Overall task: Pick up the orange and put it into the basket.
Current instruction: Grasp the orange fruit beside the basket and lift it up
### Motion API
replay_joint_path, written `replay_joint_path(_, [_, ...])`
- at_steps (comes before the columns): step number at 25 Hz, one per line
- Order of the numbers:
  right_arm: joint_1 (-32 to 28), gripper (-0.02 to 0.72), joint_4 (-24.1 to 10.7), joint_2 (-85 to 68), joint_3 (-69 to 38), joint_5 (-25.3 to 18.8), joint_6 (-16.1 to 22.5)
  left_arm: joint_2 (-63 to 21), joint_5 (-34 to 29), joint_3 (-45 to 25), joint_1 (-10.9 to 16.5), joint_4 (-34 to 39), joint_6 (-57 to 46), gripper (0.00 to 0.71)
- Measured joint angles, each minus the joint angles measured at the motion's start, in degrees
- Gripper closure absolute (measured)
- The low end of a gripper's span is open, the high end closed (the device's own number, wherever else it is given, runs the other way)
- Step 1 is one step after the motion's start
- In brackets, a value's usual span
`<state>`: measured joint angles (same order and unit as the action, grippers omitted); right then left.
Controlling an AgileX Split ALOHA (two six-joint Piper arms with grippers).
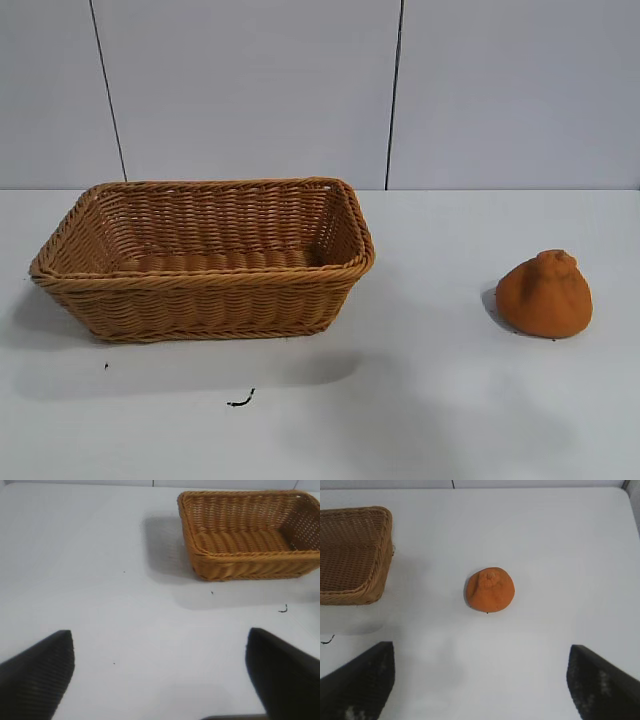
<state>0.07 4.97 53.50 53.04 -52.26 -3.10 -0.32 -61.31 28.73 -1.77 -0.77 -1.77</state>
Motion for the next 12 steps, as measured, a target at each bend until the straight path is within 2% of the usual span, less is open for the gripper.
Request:
replay_joint_path(5, [0.0, 0.065, 0.1, 19.5, 10.1, -2.3, 1.3, 0.0, 0.0, 0.0, 0.0, 0.0, 0.0, 0.044])
replay_joint_path(12, [0.0, 0.065, 1.9, 40.6, 21.0, -2.5, 1.3, 0.0, 0.0, 0.0, 0.0, 0.0, 0.0, 0.044])
